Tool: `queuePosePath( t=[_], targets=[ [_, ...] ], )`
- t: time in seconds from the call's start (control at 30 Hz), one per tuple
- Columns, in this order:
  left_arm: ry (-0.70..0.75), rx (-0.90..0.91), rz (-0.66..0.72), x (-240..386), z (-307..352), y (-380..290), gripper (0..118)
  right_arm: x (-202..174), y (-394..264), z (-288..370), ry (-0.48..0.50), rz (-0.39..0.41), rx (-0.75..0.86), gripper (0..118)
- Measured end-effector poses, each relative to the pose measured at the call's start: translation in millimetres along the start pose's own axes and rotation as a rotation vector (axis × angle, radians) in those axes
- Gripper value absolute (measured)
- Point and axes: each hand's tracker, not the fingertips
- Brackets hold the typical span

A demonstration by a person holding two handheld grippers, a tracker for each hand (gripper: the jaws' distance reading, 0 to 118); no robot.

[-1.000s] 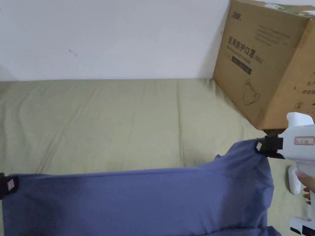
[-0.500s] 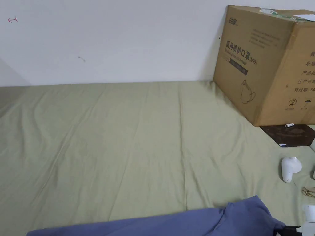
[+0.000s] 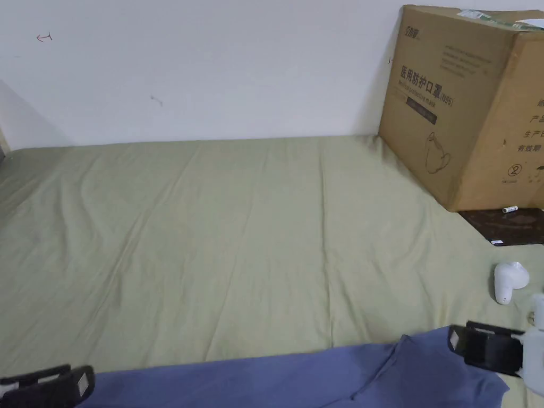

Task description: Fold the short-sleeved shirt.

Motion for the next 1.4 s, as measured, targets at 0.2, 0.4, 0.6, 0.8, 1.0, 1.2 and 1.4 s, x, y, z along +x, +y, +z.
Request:
queuePosePath(
  t=[0.2,0.4,0.6,0.8,1.0,1.2,1.4],
  targets=[
    [0.047,0.104,-0.025,70.0,19.2,22.2,79,-59.1,21.0,14.3,0.086,0.080,0.061,83],
    [0.068,0.014,0.001,49.5,8.6,38.6,1,-88.2,32.2,9.2,0.117,0.113,0.047,0],
    [-0.153,-0.243,0.341,-64.0,-38.8,20.0,1,-85.2,26.0,4.2,0.106,0.120,0.006,0],
    [-0.416,-0.307,0.630,-145.0,-87.4,-33.6,106,-85.4,18.3,-6.5,0.099,0.119,-0.085,0],
    [-0.625,-0.361,0.747,-139.4,-128.6,-71.0,118,-104.7,14.6,-11.5,0.046,0.220,-0.107,0],
    [-0.740,-0.350,0.726,-114.7,-163.0,-72.8,118,-131.1,23.1,-5.7,0.111,0.292,-0.098,0],
    [-0.519,-0.385,0.666,-106.6,-161.7,-88.5,5,-131.7,25.7,-12.6,0.150,0.245,-0.113,0]
  ],
)
